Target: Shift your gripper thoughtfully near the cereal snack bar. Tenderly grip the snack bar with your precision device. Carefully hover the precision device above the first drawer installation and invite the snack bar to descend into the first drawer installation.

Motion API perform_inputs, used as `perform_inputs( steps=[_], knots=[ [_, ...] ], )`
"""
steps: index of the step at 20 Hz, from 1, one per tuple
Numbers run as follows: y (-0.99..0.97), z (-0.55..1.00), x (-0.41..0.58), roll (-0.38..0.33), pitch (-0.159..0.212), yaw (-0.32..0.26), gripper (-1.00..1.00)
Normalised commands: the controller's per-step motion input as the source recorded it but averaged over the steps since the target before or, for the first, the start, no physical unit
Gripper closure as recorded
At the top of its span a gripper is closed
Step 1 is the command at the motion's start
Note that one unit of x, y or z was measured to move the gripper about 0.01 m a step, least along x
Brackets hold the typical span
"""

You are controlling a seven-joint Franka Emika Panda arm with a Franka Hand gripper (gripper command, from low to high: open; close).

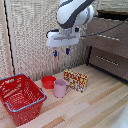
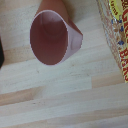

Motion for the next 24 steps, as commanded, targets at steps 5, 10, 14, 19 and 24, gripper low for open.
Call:
perform_inputs(
  steps=[5, 10, 14, 19, 24],
  knots=[
    [-0.41, -0.34, -0.226, -0.034, 0.0, 0.052, -1.0],
    [-0.46, -0.35, -0.273, -0.044, 0.0, 0.051, -1.0],
    [-0.45, -0.33, -0.192, -0.045, 0.0, 0.069, -1.0],
    [-0.36, -0.28, -0.016, -0.066, -0.004, 0.124, -1.0],
    [-0.26, -0.27, 0.0, -0.088, -0.009, 0.126, -1.0]
  ],
)
